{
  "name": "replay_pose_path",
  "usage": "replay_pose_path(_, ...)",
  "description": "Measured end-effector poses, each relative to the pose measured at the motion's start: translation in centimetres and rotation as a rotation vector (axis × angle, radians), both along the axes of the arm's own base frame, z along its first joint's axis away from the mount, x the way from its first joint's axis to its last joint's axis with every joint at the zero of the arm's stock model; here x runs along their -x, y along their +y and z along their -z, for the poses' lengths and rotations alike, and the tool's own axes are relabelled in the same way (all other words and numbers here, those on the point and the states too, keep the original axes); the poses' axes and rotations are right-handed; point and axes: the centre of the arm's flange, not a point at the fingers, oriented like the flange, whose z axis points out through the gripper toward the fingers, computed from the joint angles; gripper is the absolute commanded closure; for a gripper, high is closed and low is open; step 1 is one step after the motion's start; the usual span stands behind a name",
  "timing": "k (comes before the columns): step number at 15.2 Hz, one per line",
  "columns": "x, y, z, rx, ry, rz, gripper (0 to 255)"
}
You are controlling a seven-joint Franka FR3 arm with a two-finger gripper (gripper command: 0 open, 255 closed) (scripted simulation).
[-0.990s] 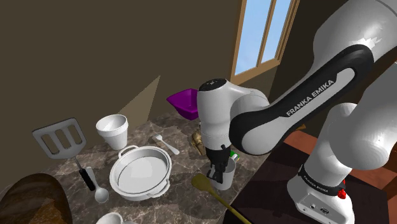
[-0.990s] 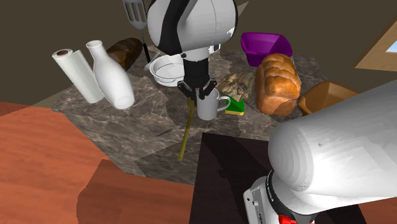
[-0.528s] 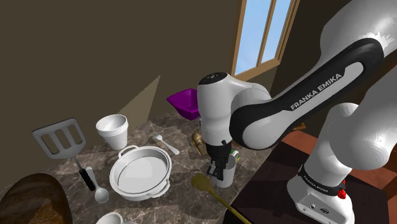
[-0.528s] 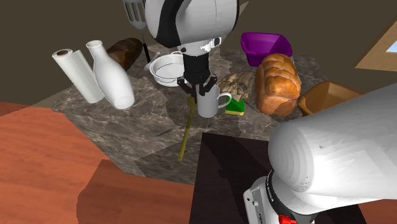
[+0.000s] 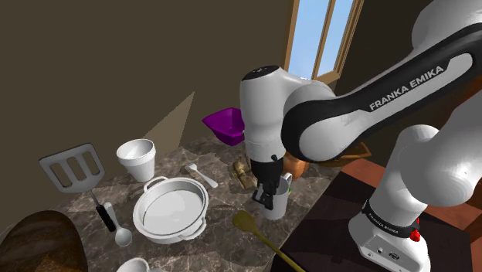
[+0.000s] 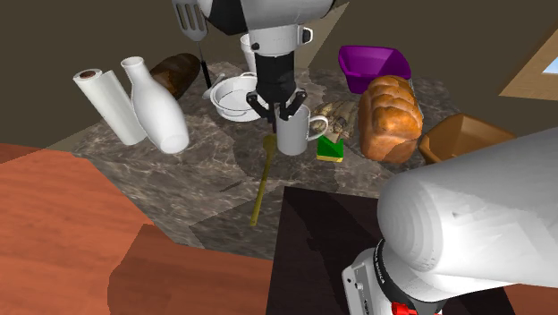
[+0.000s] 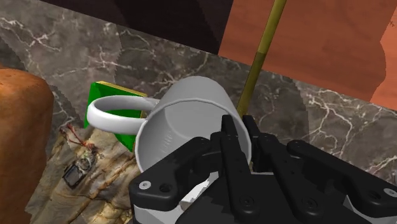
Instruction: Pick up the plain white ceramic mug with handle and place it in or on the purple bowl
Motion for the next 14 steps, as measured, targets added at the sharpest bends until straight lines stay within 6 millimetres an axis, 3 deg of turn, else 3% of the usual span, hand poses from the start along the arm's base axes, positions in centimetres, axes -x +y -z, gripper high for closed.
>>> replay_pose_path(14,0.0,-0.1,-7.3,0.000,0.000,0.000,255)
